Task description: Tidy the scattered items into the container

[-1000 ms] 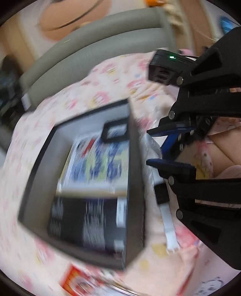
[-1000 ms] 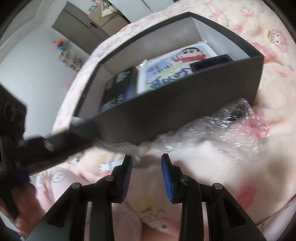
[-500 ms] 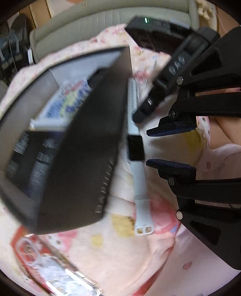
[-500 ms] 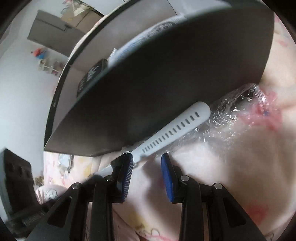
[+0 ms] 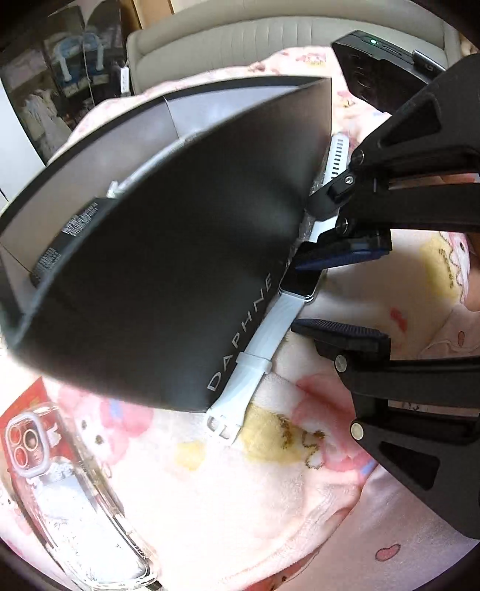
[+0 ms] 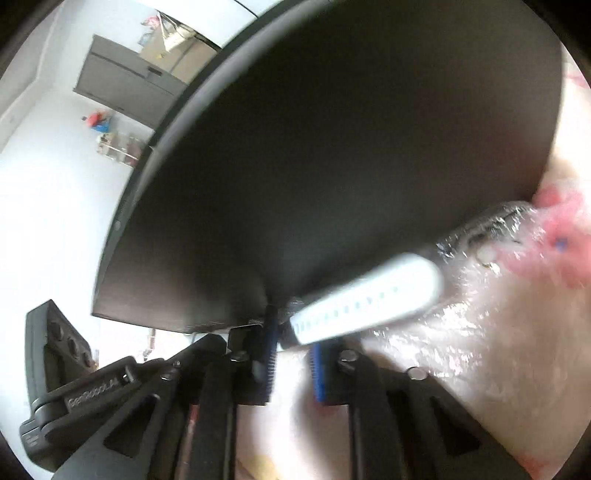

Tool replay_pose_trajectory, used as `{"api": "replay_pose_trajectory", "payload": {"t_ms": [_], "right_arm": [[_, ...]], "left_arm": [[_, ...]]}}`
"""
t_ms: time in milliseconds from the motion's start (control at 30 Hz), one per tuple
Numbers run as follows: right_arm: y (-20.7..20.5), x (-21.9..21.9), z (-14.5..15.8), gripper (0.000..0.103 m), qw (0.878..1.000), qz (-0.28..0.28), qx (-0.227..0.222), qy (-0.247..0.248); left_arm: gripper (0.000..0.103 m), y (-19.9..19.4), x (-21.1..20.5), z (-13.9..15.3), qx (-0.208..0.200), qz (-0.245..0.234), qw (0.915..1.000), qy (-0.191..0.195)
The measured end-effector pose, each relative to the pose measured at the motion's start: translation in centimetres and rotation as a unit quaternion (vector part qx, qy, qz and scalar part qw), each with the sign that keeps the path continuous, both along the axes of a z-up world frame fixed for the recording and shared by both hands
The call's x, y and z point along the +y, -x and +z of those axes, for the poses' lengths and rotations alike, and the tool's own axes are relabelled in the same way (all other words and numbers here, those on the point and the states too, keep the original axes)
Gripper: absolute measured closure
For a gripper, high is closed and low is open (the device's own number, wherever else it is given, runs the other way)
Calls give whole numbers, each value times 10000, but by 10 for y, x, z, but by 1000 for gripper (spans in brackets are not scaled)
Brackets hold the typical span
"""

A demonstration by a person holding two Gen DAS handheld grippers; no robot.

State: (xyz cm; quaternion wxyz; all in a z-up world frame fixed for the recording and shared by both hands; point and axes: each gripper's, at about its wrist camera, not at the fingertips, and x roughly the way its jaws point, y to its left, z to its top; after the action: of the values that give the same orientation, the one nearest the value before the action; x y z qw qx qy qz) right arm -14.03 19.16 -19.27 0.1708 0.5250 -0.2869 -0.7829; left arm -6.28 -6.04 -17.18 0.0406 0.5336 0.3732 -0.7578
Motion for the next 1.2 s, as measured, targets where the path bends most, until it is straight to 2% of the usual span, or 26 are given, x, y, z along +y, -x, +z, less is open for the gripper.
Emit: {"api": "replay_pose_trajectory", "payload": {"t_ms": [133, 300, 467, 567, 633, 667, 700, 767, 833, 1000, 1067, 1133, 1200], "right_arm": [[-12, 13, 11, 99, 9995, -234, 220, 54], [-28, 31, 32, 100, 9973, -474, 561, -37], [-38, 43, 33, 97, 9981, -510, 336, 64], [-34, 40, 23, 97, 9987, -429, 124, 233], [-31, 34, 17, 97, 9991, -368, 79, 185], [-26, 33, 15, 97, 9992, -354, 72, 194], [-24, 33, 12, 97, 9991, -358, 49, 213], [-24, 35, 7, 97, 9990, -385, -29, 215], [-34, 40, 13, 100, 9989, -352, 48, 300], [-50, 47, 42, 100, 9991, -274, 238, 206], [-56, 50, 44, 100, 9992, -274, 257, 132], [-53, 47, 36, 98, 9995, -321, 78, 31], [-42, 42, 20, 98, 9984, -475, -301, -95]], "left_arm": [[76, -9, -3, 4, 171, -30, 9998, -22], [73, -3, 9, -6, -361, -330, 9977, 463], [60, -4, 1, -16, -351, -26, 9993, 78], [60, -7, -3, -22, -283, 226, 9993, -66], [66, -11, -6, -25, -190, 419, 9988, -141], [84, -13, -7, -24, -153, 459, 9988, -127], [94, -15, -8, -22, -105, 475, 9988, -85], [100, -21, -9, -16, 33, 409, 9990, -157], [100, -27, -8, -10, 33, 275, 9993, -260], [100, -44, -3, 12, 131, -137, 9995, -270], [99, -46, -2, 14, 30, -315, 9994, -137], [94, -44, -4, 7, -114, -361, 9992, -90], [81, -41, -6, 1, -227, -330, 9992, 20]]}}
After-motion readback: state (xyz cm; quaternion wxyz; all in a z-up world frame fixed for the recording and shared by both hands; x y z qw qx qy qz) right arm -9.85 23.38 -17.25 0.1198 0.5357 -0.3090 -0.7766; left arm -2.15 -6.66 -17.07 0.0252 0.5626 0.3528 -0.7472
